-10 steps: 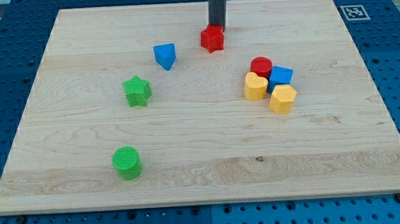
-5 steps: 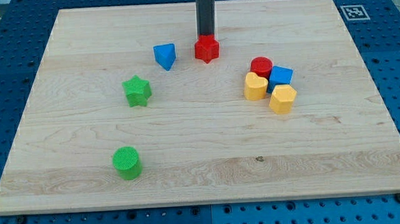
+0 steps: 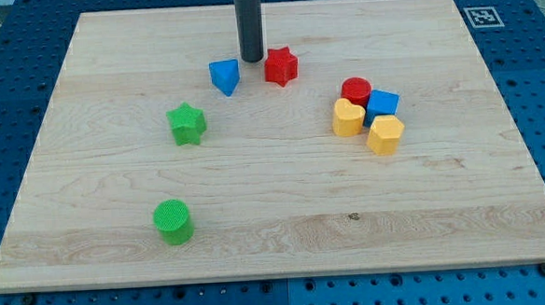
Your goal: Push the red star to the left of the red circle
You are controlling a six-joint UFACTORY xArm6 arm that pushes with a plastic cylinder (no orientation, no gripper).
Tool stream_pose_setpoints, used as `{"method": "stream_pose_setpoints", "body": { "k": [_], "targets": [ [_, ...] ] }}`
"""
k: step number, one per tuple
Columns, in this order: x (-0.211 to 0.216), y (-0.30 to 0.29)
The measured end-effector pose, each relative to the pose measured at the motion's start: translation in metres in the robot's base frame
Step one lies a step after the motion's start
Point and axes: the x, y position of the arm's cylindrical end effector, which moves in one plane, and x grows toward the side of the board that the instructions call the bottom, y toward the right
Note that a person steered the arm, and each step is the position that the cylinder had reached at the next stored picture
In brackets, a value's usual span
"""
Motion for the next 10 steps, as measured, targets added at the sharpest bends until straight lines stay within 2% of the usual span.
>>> {"method": "stream_pose_setpoints", "body": {
  "k": [2,4,5,7,8,10],
  "targets": [
    [0.025,0.041],
    [-0.007,0.057],
    [0.015,0.077],
    [0.030,0.076],
    [0.030,0.050],
    [0.043,0.061]
  ]
}}
